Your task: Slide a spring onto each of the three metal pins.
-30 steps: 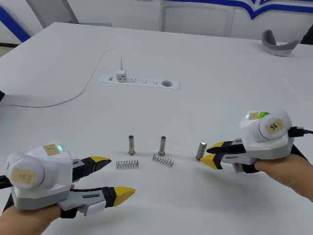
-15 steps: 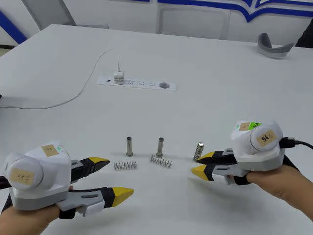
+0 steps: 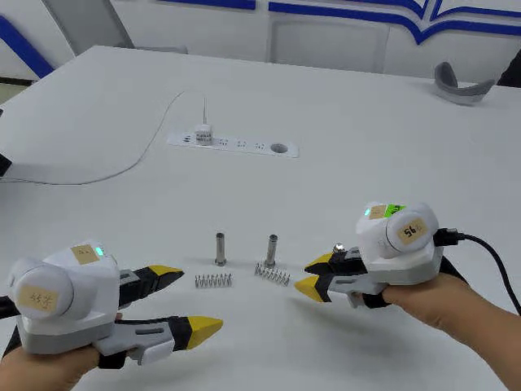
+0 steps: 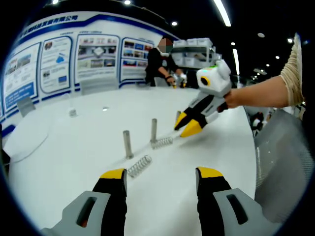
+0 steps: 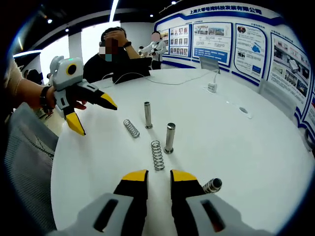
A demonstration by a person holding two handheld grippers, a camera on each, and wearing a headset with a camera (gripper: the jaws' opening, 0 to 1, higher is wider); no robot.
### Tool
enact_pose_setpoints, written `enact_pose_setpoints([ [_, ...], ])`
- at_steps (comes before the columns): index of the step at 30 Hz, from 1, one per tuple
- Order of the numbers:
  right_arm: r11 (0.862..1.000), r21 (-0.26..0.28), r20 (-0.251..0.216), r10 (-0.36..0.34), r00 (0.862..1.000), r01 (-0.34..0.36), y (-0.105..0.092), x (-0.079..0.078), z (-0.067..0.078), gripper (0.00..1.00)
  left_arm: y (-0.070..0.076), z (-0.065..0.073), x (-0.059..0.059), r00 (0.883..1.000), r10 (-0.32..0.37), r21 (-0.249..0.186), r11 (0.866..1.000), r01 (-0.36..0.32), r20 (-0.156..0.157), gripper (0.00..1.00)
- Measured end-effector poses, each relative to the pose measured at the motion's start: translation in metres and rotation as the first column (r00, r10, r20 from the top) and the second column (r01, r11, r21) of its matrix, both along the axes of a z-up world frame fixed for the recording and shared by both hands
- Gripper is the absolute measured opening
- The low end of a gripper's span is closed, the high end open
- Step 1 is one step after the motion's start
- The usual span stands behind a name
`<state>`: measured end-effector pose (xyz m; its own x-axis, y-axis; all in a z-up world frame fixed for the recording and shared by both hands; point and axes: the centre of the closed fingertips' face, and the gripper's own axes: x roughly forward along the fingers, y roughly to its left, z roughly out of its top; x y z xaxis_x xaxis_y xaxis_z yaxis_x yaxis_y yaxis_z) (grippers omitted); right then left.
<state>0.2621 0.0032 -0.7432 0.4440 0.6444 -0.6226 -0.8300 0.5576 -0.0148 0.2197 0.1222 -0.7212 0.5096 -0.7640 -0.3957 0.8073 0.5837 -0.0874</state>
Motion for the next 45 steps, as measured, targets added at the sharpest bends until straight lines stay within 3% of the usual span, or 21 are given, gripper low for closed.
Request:
enact_pose_setpoints([
  [21, 0.999, -0.02, -0.021, 0.031, 0.999, -0.031, 0.017, 0.011, -0.017, 0.17, 0.001, -0.003, -0.001, 1.0, 0.002, 0.017, 1.0, -0.002, -0.006, 0.57],
  [45, 1.0, -0.007, -0.056, 0.026, 0.998, -0.026, 0.017, 0.008, -0.024, 0.12, -0.01, -0.006, -0.007, 1.0, -0.022, 0.026, 0.999, 0.023, -0.018, 0.56],
])
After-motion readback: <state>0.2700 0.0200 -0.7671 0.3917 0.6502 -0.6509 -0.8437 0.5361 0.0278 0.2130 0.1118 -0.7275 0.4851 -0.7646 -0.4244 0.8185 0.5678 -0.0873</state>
